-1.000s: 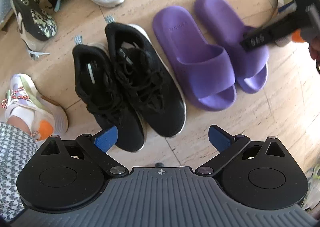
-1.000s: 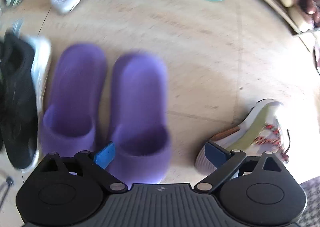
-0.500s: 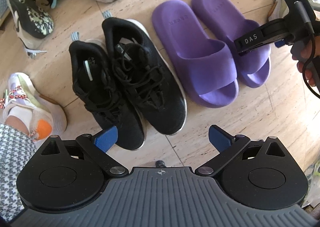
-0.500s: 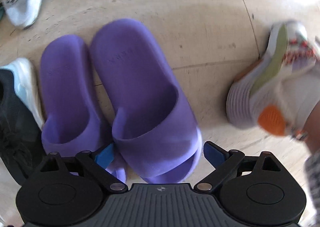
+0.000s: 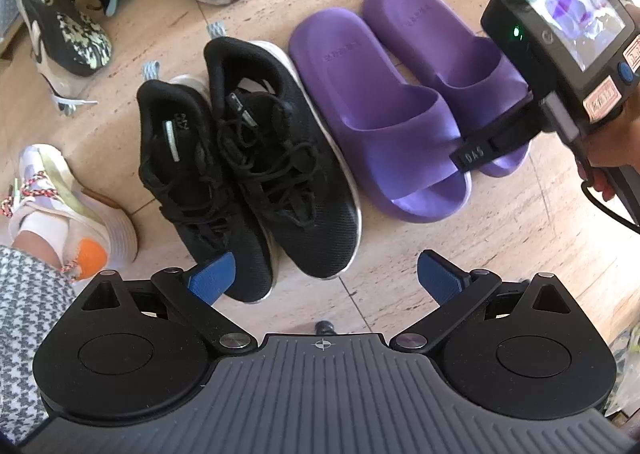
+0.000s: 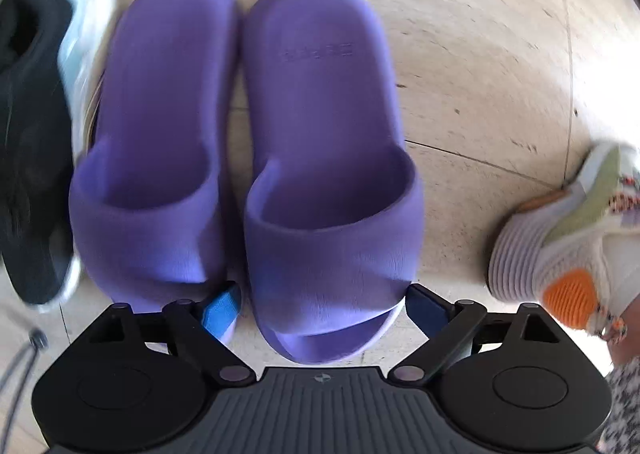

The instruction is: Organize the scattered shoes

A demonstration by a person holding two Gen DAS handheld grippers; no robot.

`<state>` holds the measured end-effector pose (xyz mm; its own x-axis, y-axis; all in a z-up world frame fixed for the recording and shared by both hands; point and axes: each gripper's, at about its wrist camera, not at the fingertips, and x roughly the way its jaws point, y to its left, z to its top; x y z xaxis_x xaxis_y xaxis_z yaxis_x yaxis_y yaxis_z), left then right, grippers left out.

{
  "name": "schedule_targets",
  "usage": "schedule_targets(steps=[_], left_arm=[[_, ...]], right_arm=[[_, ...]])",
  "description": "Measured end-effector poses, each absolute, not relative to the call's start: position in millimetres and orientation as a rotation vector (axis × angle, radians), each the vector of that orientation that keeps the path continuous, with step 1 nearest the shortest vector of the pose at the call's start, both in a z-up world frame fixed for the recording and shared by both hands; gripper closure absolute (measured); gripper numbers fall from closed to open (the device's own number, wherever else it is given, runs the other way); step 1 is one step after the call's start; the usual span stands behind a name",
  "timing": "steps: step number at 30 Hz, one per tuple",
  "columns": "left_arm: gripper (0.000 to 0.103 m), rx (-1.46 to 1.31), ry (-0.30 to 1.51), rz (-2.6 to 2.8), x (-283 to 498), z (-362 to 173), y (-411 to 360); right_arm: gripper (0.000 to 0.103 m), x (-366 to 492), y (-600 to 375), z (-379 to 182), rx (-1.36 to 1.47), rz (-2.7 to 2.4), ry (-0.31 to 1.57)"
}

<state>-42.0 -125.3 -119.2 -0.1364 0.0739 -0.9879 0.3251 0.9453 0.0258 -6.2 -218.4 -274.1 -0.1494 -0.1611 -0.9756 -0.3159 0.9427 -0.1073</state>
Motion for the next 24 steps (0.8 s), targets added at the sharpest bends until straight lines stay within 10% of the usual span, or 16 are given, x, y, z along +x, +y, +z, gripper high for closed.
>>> schedule_targets(steps=[19, 24], left_arm=[[0.003, 0.142, 1.632, -0.113, -20, -103, -114], [0.003, 0.149, 1.625, -0.097, -15, -108, -116]], right_arm=[[0.004, 97, -271, -13, -0.064, 0.201, 1.347], [0.015, 123, -327, -31, 0.238, -0.001, 1.338]])
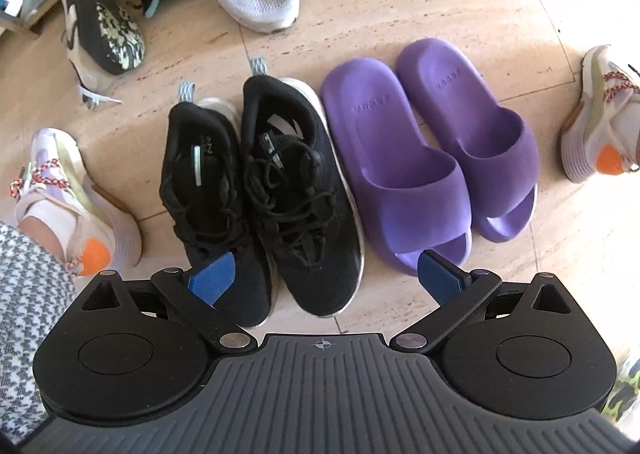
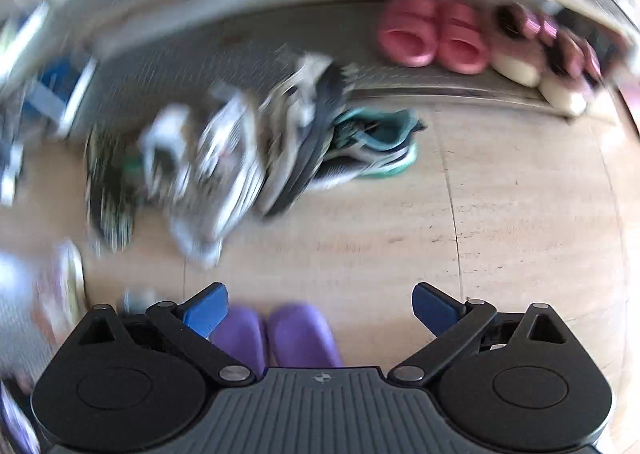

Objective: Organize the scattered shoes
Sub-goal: 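Reach the left tool into the pile and grasp the white-grey sneaker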

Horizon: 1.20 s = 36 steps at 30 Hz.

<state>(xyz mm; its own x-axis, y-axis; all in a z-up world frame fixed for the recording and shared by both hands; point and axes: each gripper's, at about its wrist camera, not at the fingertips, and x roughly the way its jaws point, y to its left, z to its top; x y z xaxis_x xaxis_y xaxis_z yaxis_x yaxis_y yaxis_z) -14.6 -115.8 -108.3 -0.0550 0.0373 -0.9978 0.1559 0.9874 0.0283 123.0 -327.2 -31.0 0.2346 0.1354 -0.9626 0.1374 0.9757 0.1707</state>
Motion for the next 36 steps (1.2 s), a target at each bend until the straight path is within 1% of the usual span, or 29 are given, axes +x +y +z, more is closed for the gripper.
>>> schedule_targets(steps=[1, 3, 4, 6, 7, 10, 12, 14, 16, 19, 22, 23, 26, 28, 29, 30, 32, 36], left_arm=[[0.003, 0.148, 1.617, -0.091, -10, -108, -115], [0.003, 0.143, 1.598, -0.081, -1, -108, -114], [0.003, 0.131, 1.565, -0.066, 11, -106, -112], [0.004, 0.112, 1.516, -0.044, 28, -104, -110], [0.005, 0.088, 1.473, -0.030, 43, -101, -107], [0.020, 0.035, 1.366, -0.002, 83, -96, -100], [0.036, 0.017, 1.314, 0.015, 109, -94, -96], [0.042, -0.009, 1.247, 0.029, 142, -94, -92], [0.042, -0.012, 1.199, 0.057, 168, -95, -91], [0.037, -0.008, 1.178, 0.124, 201, -106, -90], [0.041, 0.032, 1.243, 0.189, 228, -132, -90], [0.044, 0.042, 1.255, 0.198, 233, -138, -90], [0.043, 0.110, 1.298, 0.212, 248, -159, -93], [0.049, 0.102, 1.324, 0.224, 253, -161, -92], [0.059, 0.088, 1.331, 0.230, 253, -159, -91], [0.074, 0.074, 1.323, 0.233, 249, -151, -89], [0.085, 0.045, 1.306, 0.239, 242, -136, -85], [0.088, -0.061, 1.292, 0.241, 212, -97, -54]], right_arm=[[0.015, 126, -334, -36, 0.321, -0.017, 1.363], [0.015, 130, -337, -27, 0.386, 0.079, 1.353], [0.011, 132, -337, -20, 0.384, 0.106, 1.340], [0.007, 131, -336, -6, 0.352, 0.109, 1.288], [0.007, 130, -337, 2, 0.339, 0.114, 1.256], [0.006, 127, -345, 14, 0.360, 0.129, 1.229], [0.006, 126, -357, 18, 0.400, 0.122, 1.237], [0.006, 124, -366, 18, 0.435, 0.109, 1.244], [0.006, 124, -375, 17, 0.465, 0.088, 1.243], [0.005, 130, -381, 15, 0.504, 0.077, 1.239], [0.004, 133, -379, 14, 0.528, 0.090, 1.236], [0.004, 134, -379, 14, 0.529, 0.095, 1.236], [0.003, 136, -379, 12, 0.515, 0.098, 1.240], [0.003, 138, -380, 9, 0.503, 0.086, 1.250], [0.003, 139, -380, 9, 0.501, 0.080, 1.252], [0.003, 139, -383, 8, 0.506, 0.068, 1.253], [0.003, 140, -386, 10, 0.524, 0.057, 1.242], [0.003, 139, -392, 19, 0.554, 0.045, 1.194]])
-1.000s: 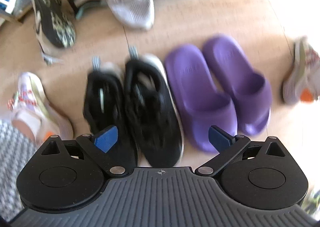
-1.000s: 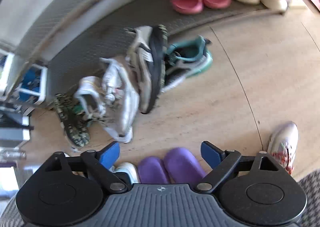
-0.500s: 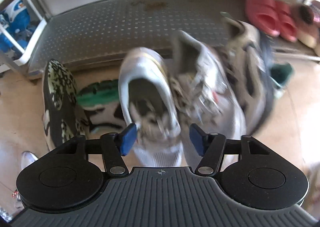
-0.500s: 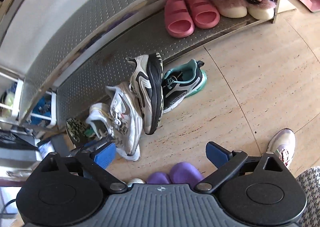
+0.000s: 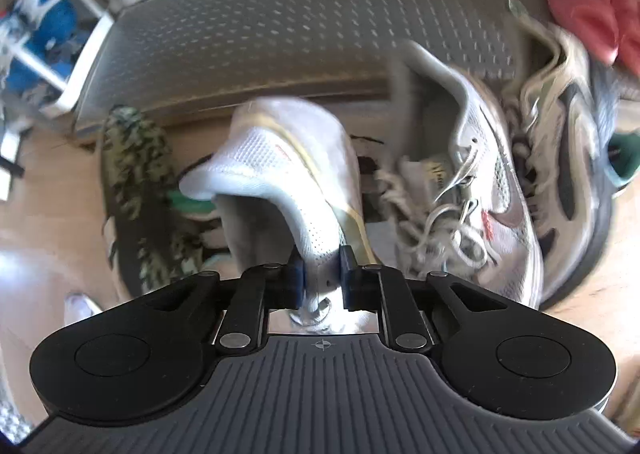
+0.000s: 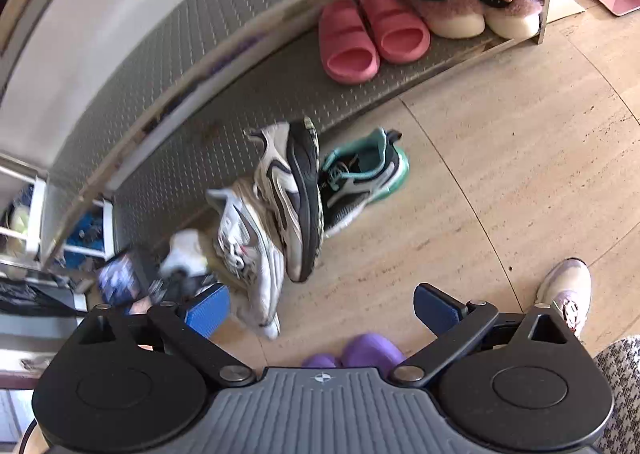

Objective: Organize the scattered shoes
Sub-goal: 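Reach the left tool into the pile and grasp the white-grey sneaker, then carry the white-grey sneaker with the left tool and release it on the floor, then grasp the white-grey sneaker with the right tool and lift it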

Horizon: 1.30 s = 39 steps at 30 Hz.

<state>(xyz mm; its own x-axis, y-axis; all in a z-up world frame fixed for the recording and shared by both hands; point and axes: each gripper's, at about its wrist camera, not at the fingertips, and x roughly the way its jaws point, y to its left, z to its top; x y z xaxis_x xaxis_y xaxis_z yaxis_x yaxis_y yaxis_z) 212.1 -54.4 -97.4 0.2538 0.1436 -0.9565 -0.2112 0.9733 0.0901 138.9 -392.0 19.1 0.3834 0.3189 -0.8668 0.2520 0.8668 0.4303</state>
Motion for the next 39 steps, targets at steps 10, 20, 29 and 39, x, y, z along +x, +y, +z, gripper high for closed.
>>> schedule_targets(steps=[10, 20, 29, 39], left_arm=[[0.093, -0.205, 1.268, 0.004, 111, -3, -93], [0.088, -0.343, 1.407, -0.134, 111, -40, -259], [0.017, 0.118, 1.494, -0.216, 106, -55, -282], [0.012, 0.263, 1.543, -0.304, 10, -48, -150]], right_arm=[[0.003, 114, -434, 41, 0.679, 0.014, 1.093], [0.003, 92, -510, 26, 0.855, -0.215, 1.041], [0.003, 99, -479, 48, 0.692, -0.137, 1.020], [0.005, 113, -409, -43, 0.233, -0.023, 1.248]])
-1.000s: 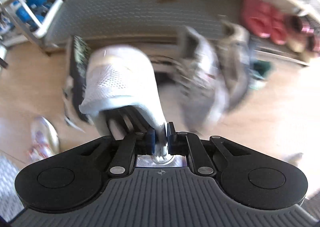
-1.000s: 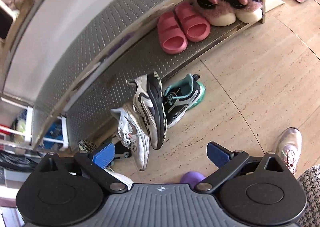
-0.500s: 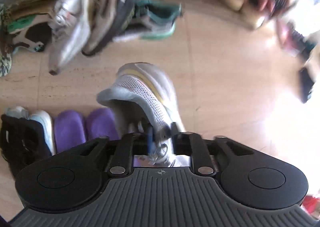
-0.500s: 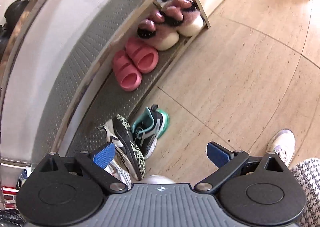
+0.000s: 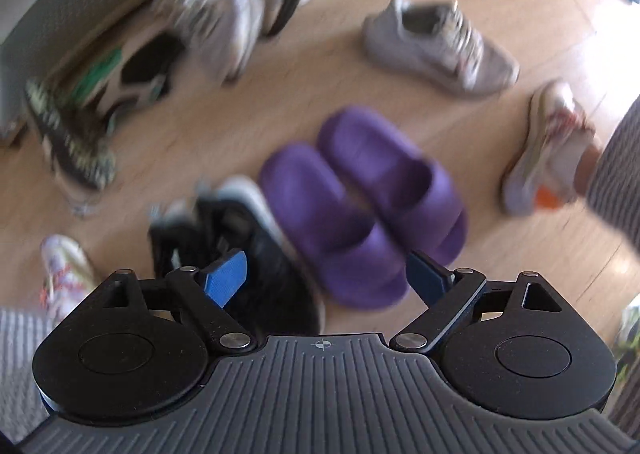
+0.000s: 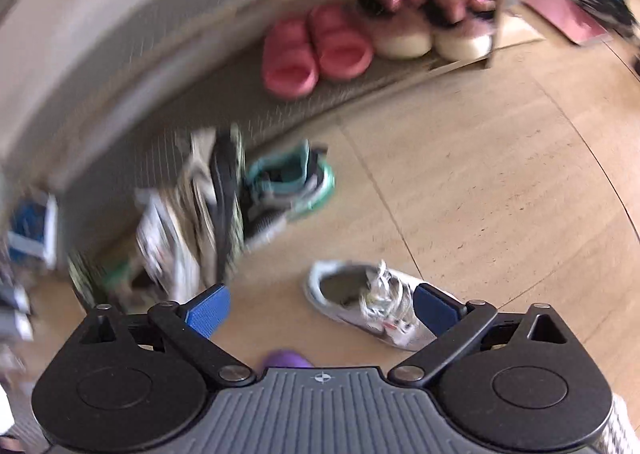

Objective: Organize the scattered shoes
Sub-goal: 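Grasp the white-grey sneaker with the right tool and lift it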

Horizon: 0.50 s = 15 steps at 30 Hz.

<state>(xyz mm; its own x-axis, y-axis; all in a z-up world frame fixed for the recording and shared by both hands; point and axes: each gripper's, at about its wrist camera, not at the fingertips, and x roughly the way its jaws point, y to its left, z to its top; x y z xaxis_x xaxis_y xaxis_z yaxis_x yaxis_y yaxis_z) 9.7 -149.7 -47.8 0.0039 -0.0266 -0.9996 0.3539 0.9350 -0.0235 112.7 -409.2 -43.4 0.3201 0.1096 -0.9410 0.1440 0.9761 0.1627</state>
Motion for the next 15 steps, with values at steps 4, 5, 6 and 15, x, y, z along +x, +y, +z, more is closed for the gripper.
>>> schedule_targets(steps=[4, 5, 6, 15], left_arm=[[0.013, 0.211, 1.576, -0.315, 0, -78, -145], [0.013, 0.208, 1.581, -0.334, 2, -80, -149], [0.013, 0.207, 1.584, -0.353, 5, -81, -152], [0.012, 0.276, 1.574, -0.316, 41, -96, -155]], right_arm=[[0.006, 115, -387, -97, -0.048, 0.055, 1.327], [0.006, 116, -384, -108, -0.109, 0.068, 1.346], [0.006, 116, -379, -122, -0.196, 0.080, 1.374], [0.005, 135, -353, -225, -0.699, 0.251, 1.431]])
